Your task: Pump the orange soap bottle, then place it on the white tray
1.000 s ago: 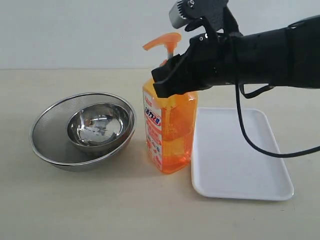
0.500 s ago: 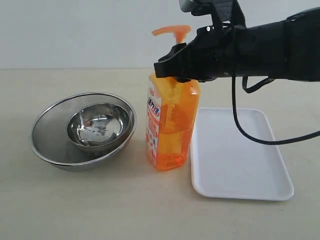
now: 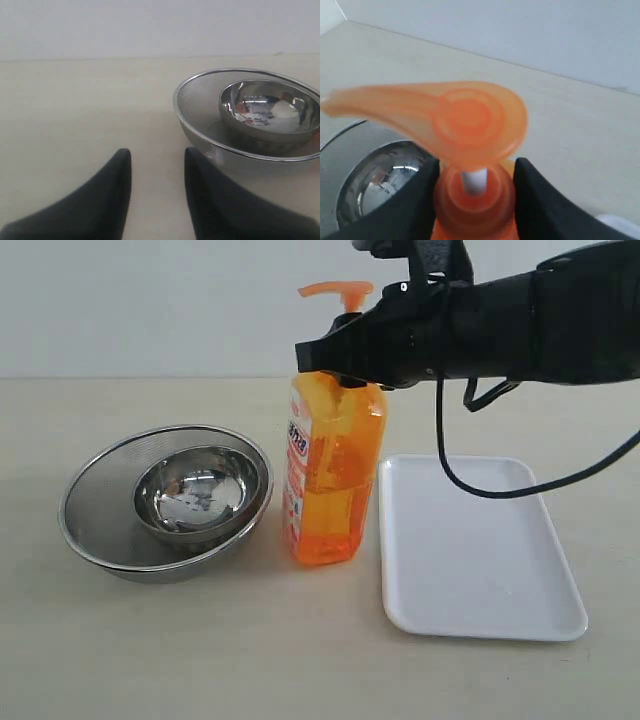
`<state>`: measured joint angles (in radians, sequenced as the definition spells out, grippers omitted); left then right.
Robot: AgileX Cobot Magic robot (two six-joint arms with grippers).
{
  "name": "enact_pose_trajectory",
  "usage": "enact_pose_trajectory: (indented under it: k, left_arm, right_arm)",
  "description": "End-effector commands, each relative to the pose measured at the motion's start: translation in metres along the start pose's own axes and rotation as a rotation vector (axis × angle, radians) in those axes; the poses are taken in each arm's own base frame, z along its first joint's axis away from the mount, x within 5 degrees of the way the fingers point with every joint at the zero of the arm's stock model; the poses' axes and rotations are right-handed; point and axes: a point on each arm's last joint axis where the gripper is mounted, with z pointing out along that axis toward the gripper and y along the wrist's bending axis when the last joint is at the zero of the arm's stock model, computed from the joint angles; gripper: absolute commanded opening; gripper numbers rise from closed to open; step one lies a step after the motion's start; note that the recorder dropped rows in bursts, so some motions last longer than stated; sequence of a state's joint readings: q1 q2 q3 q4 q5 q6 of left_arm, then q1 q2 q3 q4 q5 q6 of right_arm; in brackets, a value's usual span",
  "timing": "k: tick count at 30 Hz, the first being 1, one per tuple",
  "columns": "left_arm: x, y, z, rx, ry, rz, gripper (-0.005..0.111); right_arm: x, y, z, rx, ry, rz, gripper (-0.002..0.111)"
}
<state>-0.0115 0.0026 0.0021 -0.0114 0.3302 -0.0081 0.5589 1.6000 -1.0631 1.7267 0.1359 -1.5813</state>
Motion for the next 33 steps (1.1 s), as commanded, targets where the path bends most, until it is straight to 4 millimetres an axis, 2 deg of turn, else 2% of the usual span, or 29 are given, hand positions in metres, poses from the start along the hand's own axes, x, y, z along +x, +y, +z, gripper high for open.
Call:
enact_pose_trajectory:
  k: [1,4,17,21,24,26,28,33]
  left_arm:
    - [-0.002,0.000,0.000,-0.003,-0.021,-0.002,0.033]
    - [-0.002,0.000,0.000,-0.003,-0.021,-0.002,0.033]
    - [-0.002,0.000,0.000,-0.003,-0.021,-0.002,0.033]
    - [-0.002,0.000,0.000,-0.003,-0.021,-0.002,0.033]
    - [-0.002,0.000,0.000,-0.003,-0.021,-0.002,0.033]
    - [-0.002,0.000,0.000,-0.003,-0.021,-0.002,0.033]
    - [-0.002,0.000,0.000,-0.003,-0.021,-0.002,0.033]
    - [-0.002,0.000,0.000,-0.003,-0.021,-0.002,0.033]
  right_arm:
    - [-0.009,0.001,0.006,-0.013,-0.023,0.043,0.000]
    - [-0.017,0.002,0.005,-0.010,-0.045,0.040,0.000]
    - [-0.016,0.000,0.005,0.015,-0.044,0.024,0.000]
    - [-0.022,0.001,0.005,0.010,-0.061,0.010,0.000]
    - [-0.025,0.009,0.004,0.007,-0.069,-0.002,0.012]
    - [-0.025,0.015,0.004,0.017,-0.070,-0.029,0.027]
    - [-0.025,0.019,0.004,0.041,-0.068,-0.042,0.038]
    - [-0.024,0.023,0.004,0.034,-0.067,-0.058,0.041]
